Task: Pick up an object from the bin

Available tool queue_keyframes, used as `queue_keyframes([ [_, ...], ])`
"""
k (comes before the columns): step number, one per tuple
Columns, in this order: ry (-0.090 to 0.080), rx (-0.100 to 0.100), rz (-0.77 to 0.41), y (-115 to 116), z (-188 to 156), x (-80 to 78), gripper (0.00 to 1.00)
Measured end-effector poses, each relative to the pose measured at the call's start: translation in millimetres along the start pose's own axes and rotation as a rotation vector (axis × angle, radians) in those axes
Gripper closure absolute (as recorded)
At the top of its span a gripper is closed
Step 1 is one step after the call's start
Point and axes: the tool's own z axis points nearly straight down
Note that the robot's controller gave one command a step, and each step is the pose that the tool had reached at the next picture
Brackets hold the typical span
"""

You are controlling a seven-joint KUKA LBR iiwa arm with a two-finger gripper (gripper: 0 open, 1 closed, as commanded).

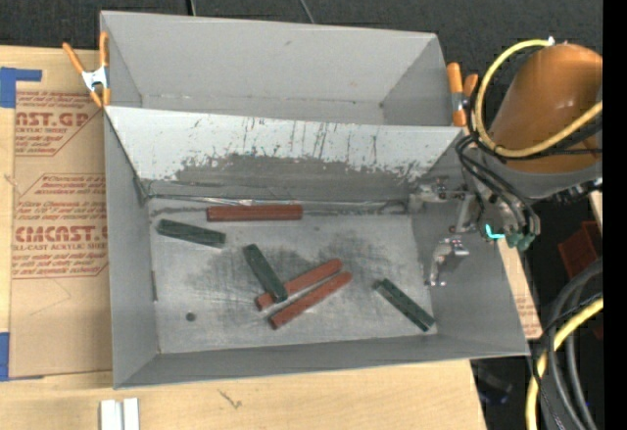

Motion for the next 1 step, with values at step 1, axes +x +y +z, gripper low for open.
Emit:
queue_keyframes([
  [1, -0.008, 0.001, -0.002, 0.6, -4.5, -1.7, 0.0],
])
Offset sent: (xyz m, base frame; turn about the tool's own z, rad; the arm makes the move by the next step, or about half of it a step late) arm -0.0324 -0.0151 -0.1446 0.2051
